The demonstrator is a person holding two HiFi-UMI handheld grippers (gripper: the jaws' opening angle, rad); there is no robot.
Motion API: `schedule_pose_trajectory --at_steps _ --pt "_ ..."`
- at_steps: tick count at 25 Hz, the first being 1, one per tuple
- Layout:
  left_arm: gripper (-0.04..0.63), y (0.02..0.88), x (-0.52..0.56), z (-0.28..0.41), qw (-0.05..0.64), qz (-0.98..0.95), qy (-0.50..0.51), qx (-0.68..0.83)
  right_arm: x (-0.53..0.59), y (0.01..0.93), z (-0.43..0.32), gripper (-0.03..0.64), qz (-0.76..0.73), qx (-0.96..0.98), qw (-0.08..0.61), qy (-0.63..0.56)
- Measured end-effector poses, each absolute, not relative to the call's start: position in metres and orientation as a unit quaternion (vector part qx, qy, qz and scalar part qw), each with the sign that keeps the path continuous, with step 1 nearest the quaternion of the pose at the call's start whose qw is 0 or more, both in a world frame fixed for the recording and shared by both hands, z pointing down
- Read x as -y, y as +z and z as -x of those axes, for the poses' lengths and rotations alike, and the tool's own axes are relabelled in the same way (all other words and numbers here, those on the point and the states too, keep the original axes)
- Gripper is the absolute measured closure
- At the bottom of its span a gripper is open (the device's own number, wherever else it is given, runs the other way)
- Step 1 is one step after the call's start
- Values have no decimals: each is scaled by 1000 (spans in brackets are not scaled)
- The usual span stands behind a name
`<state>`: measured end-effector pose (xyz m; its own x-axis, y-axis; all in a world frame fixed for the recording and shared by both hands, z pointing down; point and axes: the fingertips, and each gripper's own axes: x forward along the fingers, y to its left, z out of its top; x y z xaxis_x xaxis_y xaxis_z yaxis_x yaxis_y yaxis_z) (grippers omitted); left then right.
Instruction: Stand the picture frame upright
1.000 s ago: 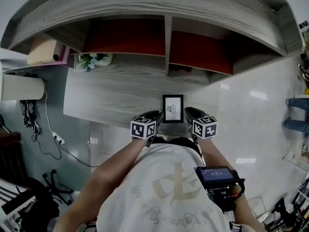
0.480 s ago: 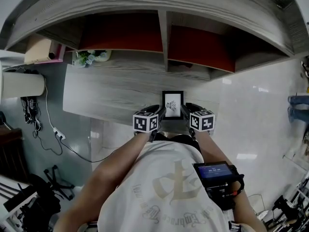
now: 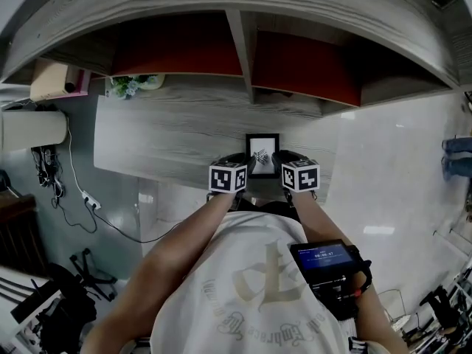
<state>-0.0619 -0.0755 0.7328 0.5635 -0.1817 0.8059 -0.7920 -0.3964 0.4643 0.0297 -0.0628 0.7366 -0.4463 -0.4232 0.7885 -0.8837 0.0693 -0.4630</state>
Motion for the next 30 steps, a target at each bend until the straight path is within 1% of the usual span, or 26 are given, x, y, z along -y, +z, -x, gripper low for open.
schedule_pose_trajectory --at_steps 4,9,15,17,18,25,30 --pt "423 739 76 60 446 -756 353 323 61 741 -26 476 -469 691 246 492" --pt "423 745 80 61 436 -754 367 329 63 743 -27 477 -472 691 256 483" --pt "431 745 78 59 424 -743 389 342 61 745 -28 488 -482 694 300 443" --pt "435 745 79 59 422 -737 396 348 62 745 -30 511 -488 689 301 443" --pt "447 745 80 60 421 -735 399 350 62 745 -31 514 -490 688 300 444" --pt "452 745 81 61 426 -731 395 357 63 746 -31 515 -492 680 300 453" --pt "463 747 82 62 434 -730 393 353 63 748 -32 522 -495 669 284 475"
